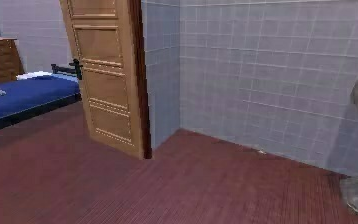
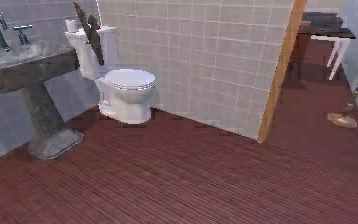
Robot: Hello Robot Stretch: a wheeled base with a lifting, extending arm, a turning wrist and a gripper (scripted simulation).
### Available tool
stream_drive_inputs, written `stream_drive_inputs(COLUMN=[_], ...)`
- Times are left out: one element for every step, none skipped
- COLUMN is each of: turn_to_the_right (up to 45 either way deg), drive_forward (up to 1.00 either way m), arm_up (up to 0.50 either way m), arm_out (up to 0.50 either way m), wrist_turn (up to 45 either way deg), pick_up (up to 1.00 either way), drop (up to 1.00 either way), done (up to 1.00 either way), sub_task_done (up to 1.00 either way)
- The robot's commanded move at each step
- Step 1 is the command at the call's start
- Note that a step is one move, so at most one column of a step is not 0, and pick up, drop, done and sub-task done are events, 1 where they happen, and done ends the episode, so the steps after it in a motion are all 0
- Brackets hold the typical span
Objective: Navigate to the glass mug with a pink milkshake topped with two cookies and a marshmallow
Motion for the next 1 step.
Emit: stream_drive_inputs(turn_to_the_right=[45.0], drive_forward=[0.0], arm_up=[0.0], arm_out=[0.0], wrist_turn=[0.0], pick_up=[0.0], drop=[0.0], done=[0.0], sub_task_done=[0.0])
